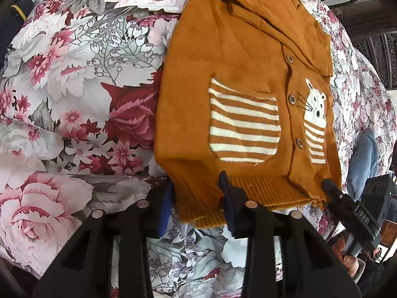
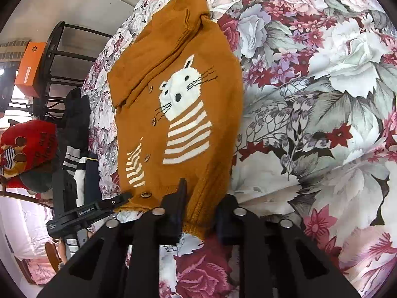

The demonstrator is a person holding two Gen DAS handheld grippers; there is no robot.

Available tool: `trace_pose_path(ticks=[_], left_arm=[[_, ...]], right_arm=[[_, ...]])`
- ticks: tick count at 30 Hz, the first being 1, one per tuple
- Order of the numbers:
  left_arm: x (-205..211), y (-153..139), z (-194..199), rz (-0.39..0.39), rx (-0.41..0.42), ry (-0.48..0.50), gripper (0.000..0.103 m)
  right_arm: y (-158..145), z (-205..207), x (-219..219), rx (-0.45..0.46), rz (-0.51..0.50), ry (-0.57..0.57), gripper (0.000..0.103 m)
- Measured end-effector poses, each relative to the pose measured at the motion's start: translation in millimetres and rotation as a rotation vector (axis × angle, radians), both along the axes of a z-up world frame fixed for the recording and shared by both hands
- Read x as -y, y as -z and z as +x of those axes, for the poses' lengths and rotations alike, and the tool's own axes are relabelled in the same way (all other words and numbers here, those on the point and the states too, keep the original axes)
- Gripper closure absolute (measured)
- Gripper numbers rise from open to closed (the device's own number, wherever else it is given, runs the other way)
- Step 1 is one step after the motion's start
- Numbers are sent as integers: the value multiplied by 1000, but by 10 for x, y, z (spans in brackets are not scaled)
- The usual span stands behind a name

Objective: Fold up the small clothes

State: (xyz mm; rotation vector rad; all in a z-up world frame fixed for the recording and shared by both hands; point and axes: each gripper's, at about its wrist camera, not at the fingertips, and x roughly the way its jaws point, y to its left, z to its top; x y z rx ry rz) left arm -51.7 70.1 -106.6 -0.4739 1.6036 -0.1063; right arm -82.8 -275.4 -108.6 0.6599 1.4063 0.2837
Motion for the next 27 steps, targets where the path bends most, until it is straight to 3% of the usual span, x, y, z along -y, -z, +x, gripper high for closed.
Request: trace_pose_path(ticks=[5, 7, 13, 16, 19, 27], left_arm=[[29, -121, 4, 2, 41, 14, 90], [37, -191, 8, -6, 60, 19, 92], [11, -419, 128, -54, 151, -10, 93], [49, -533, 188, -13, 194, 7, 93], [108, -640, 250, 37, 220, 42, 93], [135, -801, 464, 58, 251, 51, 93]], right_arm=[[-93, -13, 31, 30, 18, 19, 94], [-144, -6, 23, 44, 19, 20, 95], [-346, 116, 53, 104, 65, 60, 96], [-454, 197, 80, 159, 77, 82, 96], [-491, 271, 101, 156, 96, 97, 96], [-660, 325, 114, 192, 43, 84, 96]])
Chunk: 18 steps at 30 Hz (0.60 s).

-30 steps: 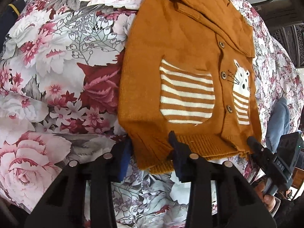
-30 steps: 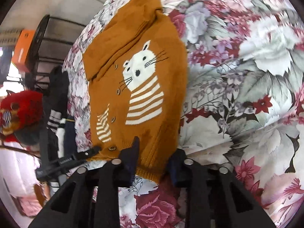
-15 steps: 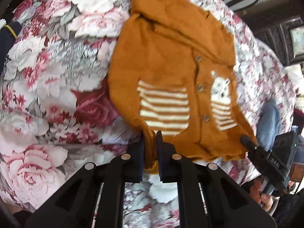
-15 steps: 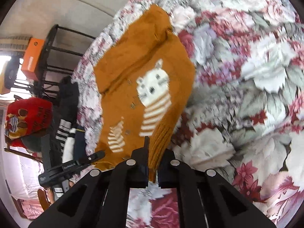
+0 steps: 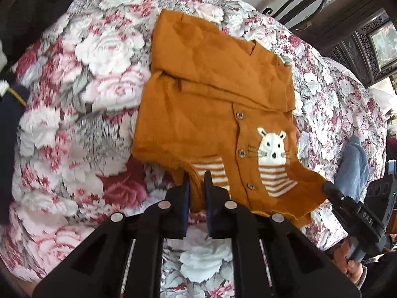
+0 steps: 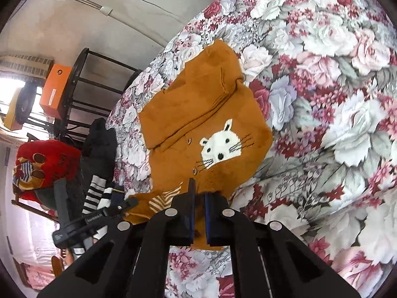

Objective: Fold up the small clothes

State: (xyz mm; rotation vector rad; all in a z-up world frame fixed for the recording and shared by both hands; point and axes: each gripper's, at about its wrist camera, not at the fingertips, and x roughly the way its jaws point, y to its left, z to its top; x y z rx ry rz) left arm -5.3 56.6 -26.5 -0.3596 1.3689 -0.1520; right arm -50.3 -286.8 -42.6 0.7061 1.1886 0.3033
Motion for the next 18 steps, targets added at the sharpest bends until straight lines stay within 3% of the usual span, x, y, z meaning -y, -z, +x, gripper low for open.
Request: trace_pose_path(ticks=[3, 8, 10, 11, 12, 18], left_arm=[[18, -46, 85, 28, 16, 5, 93], [-31, -49, 69, -6, 4, -5, 93], [-40, -66, 35, -7, 8, -2, 93], [-48, -66, 22, -3, 9, -2, 93], [-56, -65, 5, 4, 11, -5, 93], [-90, 40, -46, -10, -28, -13, 93]], right_arm=[[-29, 44, -29, 5, -11, -10, 96], [33, 23, -29, -29, -6, -12, 96], [148, -51, -17, -92, -18, -26, 84], [216, -96, 16, -122, -6, -14, 72], [270, -135, 55, -142, 10, 1, 50], [367, -311, 237, -175, 40, 63, 50]])
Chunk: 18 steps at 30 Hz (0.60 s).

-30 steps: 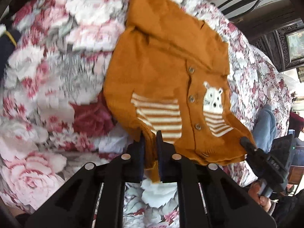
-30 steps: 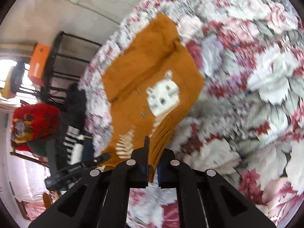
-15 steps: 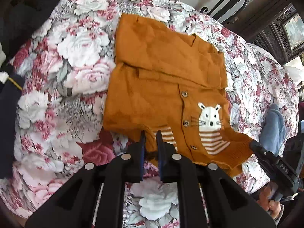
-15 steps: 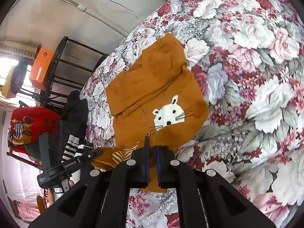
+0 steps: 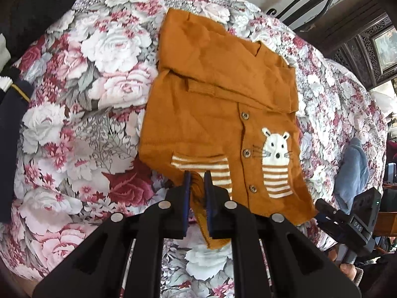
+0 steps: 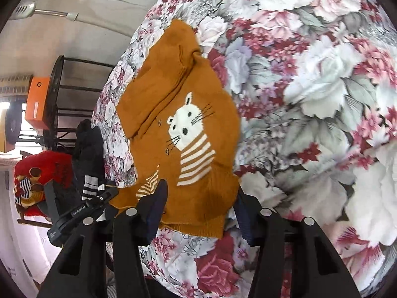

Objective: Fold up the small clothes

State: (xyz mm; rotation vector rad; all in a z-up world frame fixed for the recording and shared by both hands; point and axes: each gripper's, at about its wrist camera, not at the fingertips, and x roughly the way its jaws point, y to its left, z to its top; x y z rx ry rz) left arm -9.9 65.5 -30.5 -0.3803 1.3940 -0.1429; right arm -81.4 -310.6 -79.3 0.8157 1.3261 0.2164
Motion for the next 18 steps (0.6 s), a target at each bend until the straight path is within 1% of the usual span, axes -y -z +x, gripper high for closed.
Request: trace_pose_path(ticks=[2, 3, 4, 5, 6, 7, 8, 9, 11, 13, 14, 16, 17, 18], left_arm=[[7, 45, -60, -5, -26, 12, 93], [0, 64, -93, -12, -37, 12, 92], [-17, 77, -132, -14, -45, 10, 84], [-37, 85, -152, -6, -49, 7, 67], [-67, 87, -173, 10, -50, -3, 58], [-126, 85, -195, 35, -48, -28, 45], [-163, 83, -199, 43, -46, -41, 40], [-222, 92, -198, 47, -50, -63, 38], [-294, 142, -178, 41, -69, -94, 26], [-309, 286, -165, 47, -123, -101, 24], [-305, 354, -168, 54, -145, -99, 24], [-261, 495, -175, 67, -195, -70, 24], [-239, 556, -179, 62, -217, -55, 24], [-205, 650, -183, 32, -248, -38, 24]], right_arm=[[-55, -41, 30, 21, -44, 10, 50], [-69, -36, 36, 26, -43, 12, 50], [-76, -29, 46, 26, -39, 13, 50], [-62, -30, 47, 21, -33, 12, 50], [-44, -22, 45, 14, -26, 10, 50], [-17, -19, 29, 6, -16, 6, 50], [5, -11, -1, 1, -11, -2, 50], [13, 2, -35, 0, -15, -11, 50], [38, 42, -119, 3, -43, -35, 50], [100, 72, -170, -12, -71, -51, 51], [164, 72, -188, -35, -85, -55, 51], [194, 63, -228, -38, -104, -73, 51], [185, 59, -249, -29, -109, -82, 51], [183, 52, -255, -23, -103, -85, 51]])
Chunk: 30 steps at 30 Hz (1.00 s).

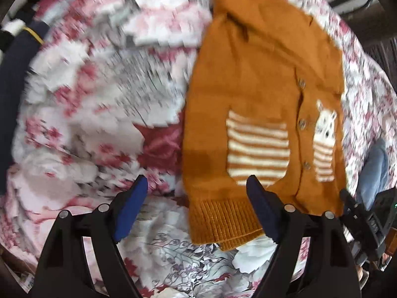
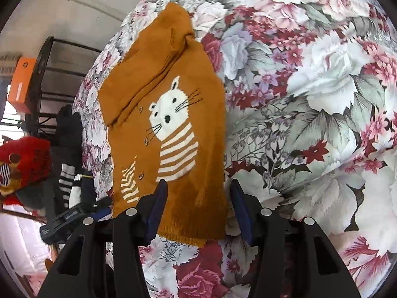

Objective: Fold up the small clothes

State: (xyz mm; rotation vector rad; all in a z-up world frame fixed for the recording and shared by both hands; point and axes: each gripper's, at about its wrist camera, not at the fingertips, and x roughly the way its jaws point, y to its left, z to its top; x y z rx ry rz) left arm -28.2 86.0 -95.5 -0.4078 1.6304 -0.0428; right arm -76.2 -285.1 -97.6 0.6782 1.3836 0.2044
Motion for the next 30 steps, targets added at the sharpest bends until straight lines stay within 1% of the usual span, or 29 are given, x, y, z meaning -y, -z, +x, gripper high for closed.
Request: trace_pose_path(ticks=[1, 2, 3, 4, 5, 6, 7, 9, 11, 14, 17, 20, 24, 30], left_arm=[[26, 62, -5, -31, -21, 6, 27], [61, 129, -13, -60, -43, 13, 42], [97, 174, -18, -66, -57, 24, 51], [144, 193, -19, -59, -57, 42, 64], [156, 181, -19, -61, -48, 44, 81], [166, 141, -17, -63, -32, 46, 90], [180, 63, -13, -57, -1, 51, 96], [200, -146, -3, -59, 74, 55, 96], [211, -364, 23, -65, 154, 61, 97], [221, -613, 107, -45, 241, 60, 97], [205, -649, 216, -67, 249, 48, 97], [294, -659, 369, -18, 254, 69, 97], [307, -657, 507, 9, 270, 78, 97], [149, -672, 797, 1, 281, 19, 97]], right_arm=[[4, -1, -15, 6, 10, -10, 56], [3, 1, -19, 10, 14, -12, 60], [15, 2, -35, 12, 22, -17, 66], [33, 7, -45, 10, 27, -20, 75], [55, 9, -61, 7, 36, -23, 81], [85, 8, -88, -1, 58, -22, 92], [82, 3, -92, 5, 75, -14, 95], [-48, 12, -72, 56, 98, -5, 96], [-263, 40, -38, 136, 104, 4, 97], [-385, 100, 0, 171, 120, 15, 97], [-418, 203, -11, 169, 125, 20, 97], [-455, 344, -55, 168, 127, 14, 97], [-506, 559, -121, 177, 125, 8, 97], [-438, 971, -151, 156, 138, 47, 97]])
